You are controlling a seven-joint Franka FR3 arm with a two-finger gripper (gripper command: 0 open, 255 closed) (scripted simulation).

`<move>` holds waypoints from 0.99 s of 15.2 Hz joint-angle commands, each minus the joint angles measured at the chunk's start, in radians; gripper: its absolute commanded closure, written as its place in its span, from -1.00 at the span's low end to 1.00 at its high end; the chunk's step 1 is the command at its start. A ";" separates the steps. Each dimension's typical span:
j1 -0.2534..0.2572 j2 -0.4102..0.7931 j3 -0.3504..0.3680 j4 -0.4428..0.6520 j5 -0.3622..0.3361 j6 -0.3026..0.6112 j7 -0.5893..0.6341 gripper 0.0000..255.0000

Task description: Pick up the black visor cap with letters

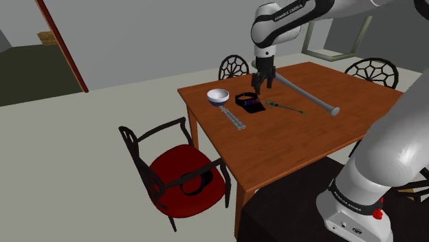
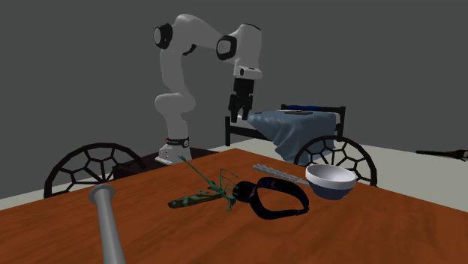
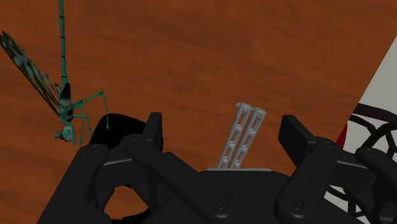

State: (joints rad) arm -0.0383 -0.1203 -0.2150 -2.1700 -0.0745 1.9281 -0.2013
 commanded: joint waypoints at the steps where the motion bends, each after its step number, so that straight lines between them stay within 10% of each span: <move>1: -0.005 0.080 -0.012 0.047 0.023 0.034 -0.026 -1.00; 15: -0.103 0.655 -0.007 0.595 0.216 0.051 -0.169 -1.00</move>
State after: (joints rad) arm -0.1309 0.4883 -0.2261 -1.6353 0.1285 1.9941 -0.3637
